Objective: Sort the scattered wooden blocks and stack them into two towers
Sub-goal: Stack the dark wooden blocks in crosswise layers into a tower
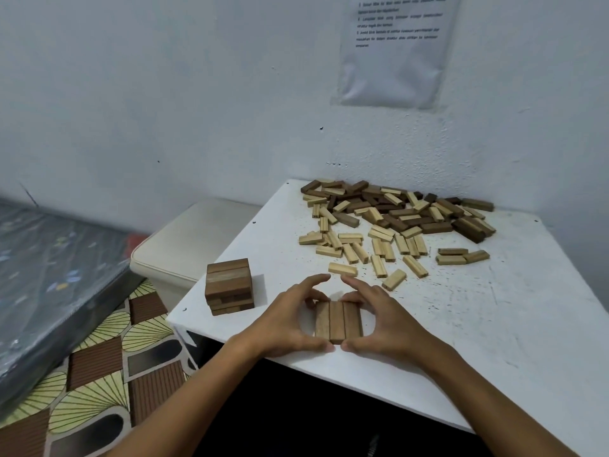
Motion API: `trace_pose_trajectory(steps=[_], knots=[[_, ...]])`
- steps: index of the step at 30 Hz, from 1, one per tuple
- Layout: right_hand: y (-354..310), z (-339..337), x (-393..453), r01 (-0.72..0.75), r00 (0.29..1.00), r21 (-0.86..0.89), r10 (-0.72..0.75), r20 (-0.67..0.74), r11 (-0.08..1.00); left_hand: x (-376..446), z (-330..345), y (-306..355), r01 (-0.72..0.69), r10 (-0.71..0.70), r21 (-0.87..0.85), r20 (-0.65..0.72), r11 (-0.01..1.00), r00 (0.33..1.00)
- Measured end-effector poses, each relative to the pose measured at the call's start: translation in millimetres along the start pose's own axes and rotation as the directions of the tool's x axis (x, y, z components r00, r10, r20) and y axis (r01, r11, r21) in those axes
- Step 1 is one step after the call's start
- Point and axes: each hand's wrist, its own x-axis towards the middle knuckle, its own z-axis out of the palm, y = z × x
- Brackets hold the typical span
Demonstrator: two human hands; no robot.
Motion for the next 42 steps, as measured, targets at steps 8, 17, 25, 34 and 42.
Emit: trace_pose_trajectory(steps=[8,17,25,34,42], knots=[[0.8,-1.3,-0.8,-0.001,1.000,-0.006,0.001,0.002,1.000,-0.6,0.9,-0.1,-0.009,0.009,-0.010,-0.005,1.000,1.000],[-2.5,-1.8,-4.3,-0.011,1.000,0.014,0.011,0.027,1.000,-0.5,3.4,3.7,0.006,-0.006,-0.009,-0.020,1.000,1.000],[-6.5,-8.1,-5.7,-0.011,0.998,-0.029,0.012,0.057,1.000,-1.4,3.1,3.6,0.016,-0.016,-0.011,-0.016,1.000,1.000],[-4.9,-5.0,-2.8,0.009,1.000,-0.007,-0.009,0.027,1.000,-0.1,3.1,4.4,0.017,-0.017,0.034,-0.018,0.999,1.000],[-1.9,-1.9,-0.3,0.039,0.999,-0.010,-0.039,0.014,0.999,3.2,3.0,5.1,-0.011,0.014,0.093,-0.026,0.996,1.000]])
